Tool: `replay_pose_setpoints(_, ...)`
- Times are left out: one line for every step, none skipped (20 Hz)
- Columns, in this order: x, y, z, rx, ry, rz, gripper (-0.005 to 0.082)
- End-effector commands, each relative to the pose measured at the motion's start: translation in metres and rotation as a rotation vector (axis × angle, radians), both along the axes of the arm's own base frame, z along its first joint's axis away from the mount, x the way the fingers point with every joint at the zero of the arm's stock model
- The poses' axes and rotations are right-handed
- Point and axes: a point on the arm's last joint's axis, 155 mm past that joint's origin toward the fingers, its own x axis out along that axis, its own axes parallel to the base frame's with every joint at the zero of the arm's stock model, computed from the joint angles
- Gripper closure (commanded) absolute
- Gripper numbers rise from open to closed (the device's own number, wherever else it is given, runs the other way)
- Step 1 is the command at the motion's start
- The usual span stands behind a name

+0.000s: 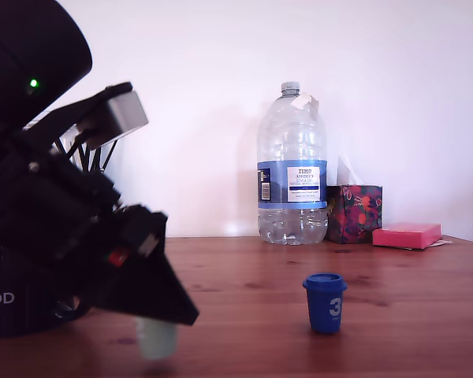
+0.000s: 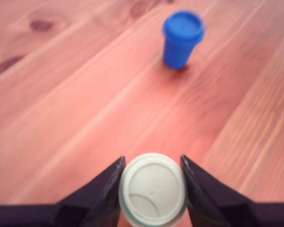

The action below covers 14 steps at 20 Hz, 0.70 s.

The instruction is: Pick up the coffee capsules from the table one by one and drop them inside the nearest coffee cup

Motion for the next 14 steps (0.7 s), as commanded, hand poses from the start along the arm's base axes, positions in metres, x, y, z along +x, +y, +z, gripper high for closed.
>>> replay_pose_setpoints(0.008,-0.015,0.021,-0.049,-0.033,-0.021,0.0537)
replay_pose_setpoints(0.011,-0.02,0.031,-0.062,-0.045,-0.021,0.0537)
replay_pose_setpoints(0.014,-0.023,0.039,-0.068,-0.052,-0.022,0.0537)
replay_pose_setpoints(0.016,-0.024,0.047,-0.066,-0.063,-0.028,0.0537)
replay_pose_setpoints(0.017,-0.025,0.054,-0.055,-0.082,-0.042,0.0537)
replay_pose_setpoints(0.017,-0.023,0.06,-0.044,-0.099,-0.051,0.0537)
replay_pose_setpoints(0.018,-0.019,0.065,-0.035,-0.114,-0.052,0.0537)
replay_pose_setpoints(0.02,-0.012,0.071,-0.03,-0.127,-0.04,0.0537)
replay_pose_setpoints(0.023,-0.004,0.077,-0.021,-0.143,-0.024,0.0537)
replay_pose_setpoints(0.027,0.005,0.083,-0.016,-0.155,0.002,0.0537)
replay_pose_setpoints(0.032,0.015,0.09,-0.016,-0.171,0.028,0.0537)
replay_pose_setpoints(0.036,0.025,0.097,-0.015,-0.188,0.048,0.0537)
replay_pose_setpoints(0.042,0.037,0.104,-0.014,-0.2,0.084,0.0537)
replay_pose_setpoints(0.046,0.048,0.108,-0.009,-0.207,0.116,0.0537)
